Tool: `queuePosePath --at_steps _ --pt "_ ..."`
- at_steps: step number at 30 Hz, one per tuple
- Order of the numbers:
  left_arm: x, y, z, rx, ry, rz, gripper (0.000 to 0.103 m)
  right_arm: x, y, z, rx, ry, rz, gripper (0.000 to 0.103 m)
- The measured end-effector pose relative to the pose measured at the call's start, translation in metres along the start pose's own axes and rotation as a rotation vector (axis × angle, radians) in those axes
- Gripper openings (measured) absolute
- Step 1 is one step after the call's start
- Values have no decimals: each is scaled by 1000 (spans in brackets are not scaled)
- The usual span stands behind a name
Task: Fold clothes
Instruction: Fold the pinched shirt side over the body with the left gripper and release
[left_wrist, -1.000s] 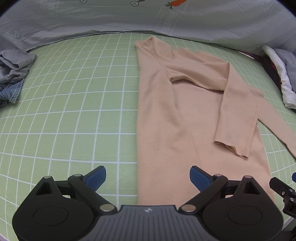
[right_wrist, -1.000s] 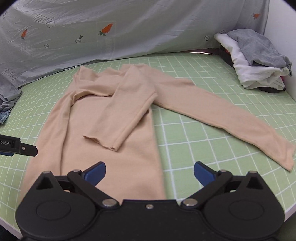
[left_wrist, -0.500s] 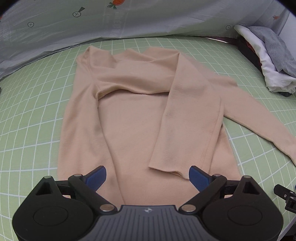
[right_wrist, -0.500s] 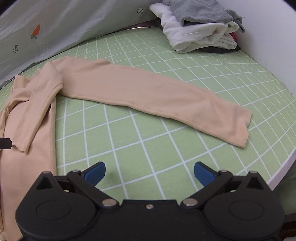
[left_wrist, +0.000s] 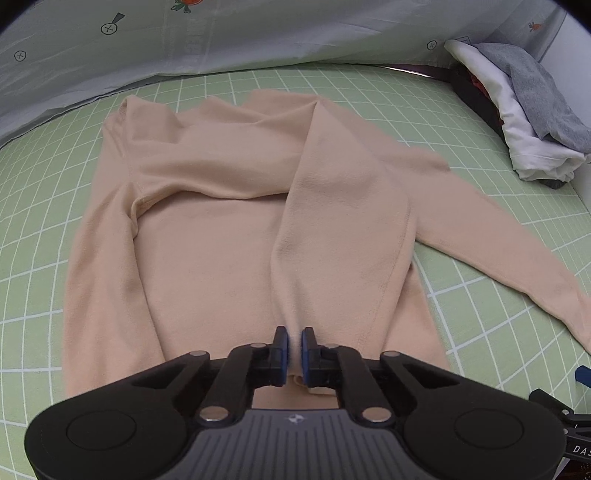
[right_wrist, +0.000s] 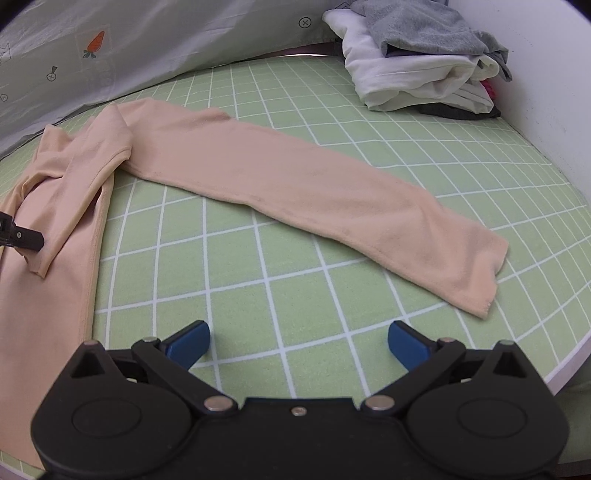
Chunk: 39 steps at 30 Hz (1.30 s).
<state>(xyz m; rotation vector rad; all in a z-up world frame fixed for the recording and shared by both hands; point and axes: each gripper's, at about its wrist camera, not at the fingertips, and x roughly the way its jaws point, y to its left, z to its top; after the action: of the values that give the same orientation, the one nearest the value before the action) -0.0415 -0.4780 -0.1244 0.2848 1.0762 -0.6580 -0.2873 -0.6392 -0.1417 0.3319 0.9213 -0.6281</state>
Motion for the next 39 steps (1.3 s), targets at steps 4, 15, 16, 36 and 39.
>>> queuePosePath --at_steps 4,15,16,36,39 --pt "-13 4 -3 -42 -17 -37 5 1 1 1 5 -3 -3 103" --pt "-77 41 -46 -287 -96 -244 5 3 9 2 39 -17 -29 103" --pt "-81 49 -53 -323 -98 -260 5 2 10 2 41 -19 -31 103" --pt "-95 143 -170 -758 29 -149 5 -6 27 -8 58 -35 -45 103" --pt "-89 144 -170 -752 58 -134 6 -6 28 -8 59 -34 -46 103"
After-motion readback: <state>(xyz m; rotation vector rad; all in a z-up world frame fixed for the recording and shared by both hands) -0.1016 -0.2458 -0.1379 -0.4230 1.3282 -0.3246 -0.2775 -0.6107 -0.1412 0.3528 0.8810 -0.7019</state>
